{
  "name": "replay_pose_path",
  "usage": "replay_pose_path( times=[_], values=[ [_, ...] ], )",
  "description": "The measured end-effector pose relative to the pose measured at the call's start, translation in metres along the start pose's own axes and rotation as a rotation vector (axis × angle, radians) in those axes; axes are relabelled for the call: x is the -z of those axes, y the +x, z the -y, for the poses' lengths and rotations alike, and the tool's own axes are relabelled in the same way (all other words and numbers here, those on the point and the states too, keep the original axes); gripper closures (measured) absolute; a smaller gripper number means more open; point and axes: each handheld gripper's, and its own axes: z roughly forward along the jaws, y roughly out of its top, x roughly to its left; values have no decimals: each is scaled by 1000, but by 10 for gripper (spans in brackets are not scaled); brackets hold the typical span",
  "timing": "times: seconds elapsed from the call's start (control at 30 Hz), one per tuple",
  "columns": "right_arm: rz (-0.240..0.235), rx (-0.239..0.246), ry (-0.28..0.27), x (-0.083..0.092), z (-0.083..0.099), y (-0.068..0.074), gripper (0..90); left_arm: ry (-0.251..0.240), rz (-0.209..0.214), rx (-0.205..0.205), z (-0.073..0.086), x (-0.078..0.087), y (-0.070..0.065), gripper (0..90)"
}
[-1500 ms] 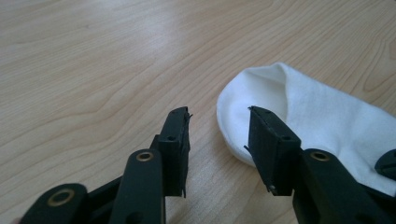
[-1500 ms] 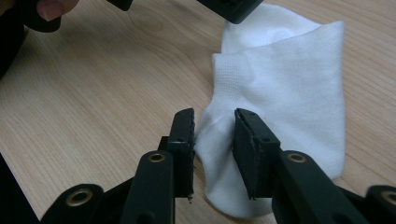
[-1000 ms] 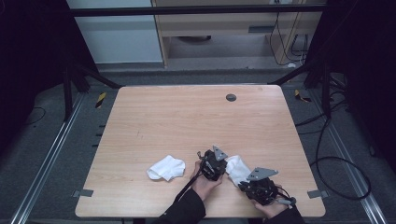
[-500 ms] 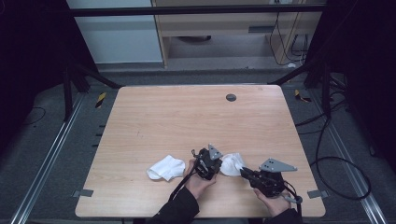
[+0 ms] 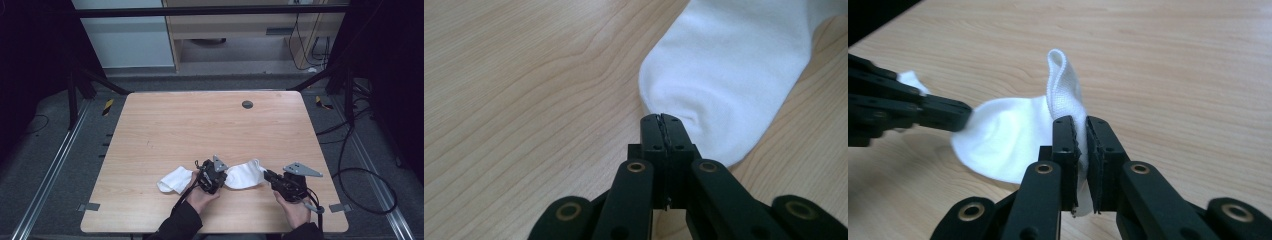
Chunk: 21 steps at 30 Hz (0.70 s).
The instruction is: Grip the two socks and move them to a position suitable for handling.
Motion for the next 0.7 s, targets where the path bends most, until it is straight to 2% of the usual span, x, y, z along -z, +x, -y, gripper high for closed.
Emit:
replay_pose_path(
  times=[0.1, 0.23, 0.3, 0.43, 0.53, 0.6, 0.7],
  values=[
    [35, -2, 39, -6, 1, -3, 822, 13, -4, -1, 1, 1, 1, 896],
    [82, 39, 101, -15, 0, -5, 786, 14, -2, 8, 1, 1, 3, 896],
    [116, 60, 132, -19, 0, -5, 740, 19, -5, 5, 2, 0, 2, 895],
    [173, 111, 131, -19, 0, -8, 664, 21, -2, 8, 3, -1, 2, 894],
    [152, 142, 110, -17, -3, -11, 620, 19, -5, 11, 4, -2, 3, 893],
    [137, 145, 121, -19, -3, -13, 598, 19, -5, 13, 4, -2, 3, 892],
    [143, 166, 157, -27, -1, -16, 604, 19, -4, 16, 4, -2, 3, 892]
  ],
)
